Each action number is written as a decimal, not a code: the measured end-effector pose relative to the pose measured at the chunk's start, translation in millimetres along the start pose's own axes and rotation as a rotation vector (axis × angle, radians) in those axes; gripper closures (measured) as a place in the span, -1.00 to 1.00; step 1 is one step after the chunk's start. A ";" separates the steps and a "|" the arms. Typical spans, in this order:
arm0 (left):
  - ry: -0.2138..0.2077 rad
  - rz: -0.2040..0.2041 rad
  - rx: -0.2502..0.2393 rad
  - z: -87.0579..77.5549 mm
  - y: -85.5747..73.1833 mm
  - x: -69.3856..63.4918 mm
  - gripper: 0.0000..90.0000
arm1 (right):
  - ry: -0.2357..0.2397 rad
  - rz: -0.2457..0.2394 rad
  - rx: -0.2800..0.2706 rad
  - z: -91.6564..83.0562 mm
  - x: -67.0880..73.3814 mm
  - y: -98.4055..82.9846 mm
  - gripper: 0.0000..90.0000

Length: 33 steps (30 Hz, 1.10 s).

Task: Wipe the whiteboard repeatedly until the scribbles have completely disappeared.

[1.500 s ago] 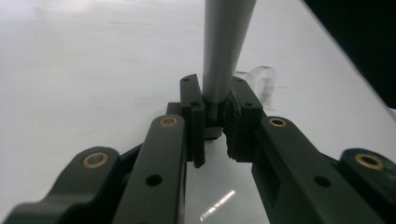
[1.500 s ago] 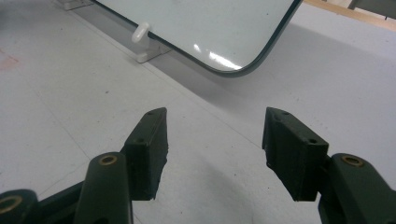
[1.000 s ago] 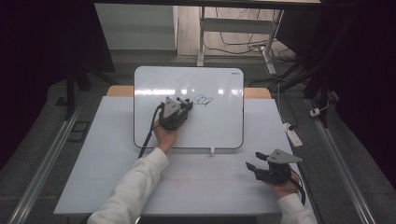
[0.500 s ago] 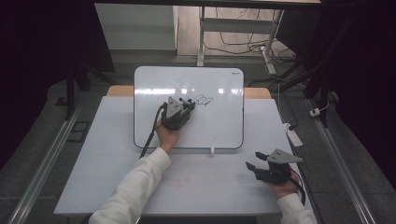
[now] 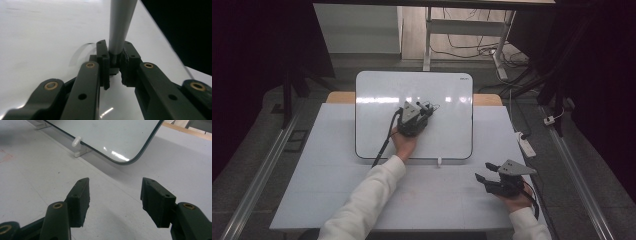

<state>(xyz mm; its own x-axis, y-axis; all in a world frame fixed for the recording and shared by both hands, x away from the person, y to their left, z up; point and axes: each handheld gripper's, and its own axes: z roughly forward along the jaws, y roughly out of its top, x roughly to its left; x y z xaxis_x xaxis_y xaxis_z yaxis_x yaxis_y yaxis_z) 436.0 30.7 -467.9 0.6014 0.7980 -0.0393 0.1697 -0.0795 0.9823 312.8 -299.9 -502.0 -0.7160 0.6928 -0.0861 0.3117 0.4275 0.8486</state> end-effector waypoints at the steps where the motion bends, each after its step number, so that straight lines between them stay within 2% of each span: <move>1: 0.000 0.000 0.000 0.0 0.0 0.0 0.75 | 0.000 0.000 0.000 0.0 0.0 0.0 -0.10; 2: -0.006 0.012 0.004 3.6 1.1 -3.9 0.75 | -0.001 -0.002 0.002 0.1 -0.5 -0.3 -0.10; 4: -0.005 0.014 0.005 2.7 1.6 -2.7 0.75 | -0.001 0.001 -0.002 -0.7 -1.3 -0.6 -0.10; 5: 0.017 0.021 0.008 -3.1 3.0 4.8 0.75 | -0.001 0.004 -0.003 -1.2 -1.8 -0.8 -0.10; 6: 0.017 0.021 0.008 -3.1 3.0 4.8 0.75 | -0.001 0.004 -0.004 -1.4 -2.1 -1.1 -0.10; 7: 0.057 0.012 0.001 -12.5 4.7 16.1 0.75 | -0.001 0.005 -0.004 -1.4 -2.2 -1.4 -0.10; 8: 0.064 -0.001 -0.001 -16.4 5.3 21.5 0.75 | 0.000 0.007 -0.004 -1.2 -1.9 -1.6 -0.10; 10: 0.067 -0.003 0.002 -18.4 5.3 24.1 0.75 | 0.000 0.001 -0.001 -1.3 -0.5 -1.4 -0.10; 11: 0.067 0.008 0.004 -16.6 4.1 20.2 0.75 | 0.001 -0.001 -0.003 -1.1 0.1 -1.2 -0.10; 14: 0.016 0.026 0.012 -4.2 -1.2 0.2 0.75 | -0.001 -0.004 -0.003 -1.6 1.2 0.0 -0.10; 15: 0.016 0.026 0.012 -4.2 -1.2 0.2 0.75 | -0.001 -0.005 -0.004 -1.8 1.3 0.2 -0.10; 17: -0.006 0.057 0.021 1.5 -4.7 -12.7 0.75 | -0.002 -0.004 -0.004 -2.0 1.1 0.3 -0.10; 18: -0.005 0.068 0.022 1.9 -5.4 -14.8 0.75 | -0.004 0.002 -0.001 -1.8 -0.1 -0.5 -0.10; 20: 0.030 0.059 0.013 -6.9 -3.2 -0.6 0.75 | -0.004 0.004 0.001 -1.3 -0.7 -1.4 -0.10; 23: 0.082 0.020 -0.005 -22.8 0.0 24.2 0.75 | -0.002 0.002 0.001 -1.4 -0.4 -1.7 -0.10; 24: 0.082 0.020 -0.005 -22.8 0.0 24.2 0.75 | -0.001 0.001 0.000 -1.3 -0.3 -1.6 -0.10; 26: 0.106 -0.005 -0.013 -33.6 -0.4 37.0 0.75 | 0.001 0.000 0.000 -0.9 0.1 -1.5 -0.10; 28: 0.106 -0.002 -0.015 -32.3 -2.5 33.2 0.75 | 0.002 -0.002 0.002 -0.4 0.9 -1.1 -0.10; 30: 0.078 -0.001 -0.010 -25.8 -5.3 22.9 0.75 | 0.002 -0.004 0.000 -0.1 1.9 -0.4 -0.10; 31: 0.078 -0.001 -0.010 -25.8 -5.3 22.9 0.75 | 0.002 -0.004 0.000 -0.1 1.9 -0.4 -0.10; 33: 0.048 0.038 0.006 -17.6 -8.6 5.4 0.75 | 0.000 -0.004 -0.001 0.0 2.6 0.3 -0.10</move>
<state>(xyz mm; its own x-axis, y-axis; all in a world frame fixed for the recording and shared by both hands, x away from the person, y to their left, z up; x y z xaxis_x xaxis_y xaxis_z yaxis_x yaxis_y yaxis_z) 424.0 46.2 -473.3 0.5696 0.8219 0.0071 0.1523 -0.1141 0.9817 311.0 -298.0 -502.0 -0.7174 0.6910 -0.0893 0.3084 0.4298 0.8486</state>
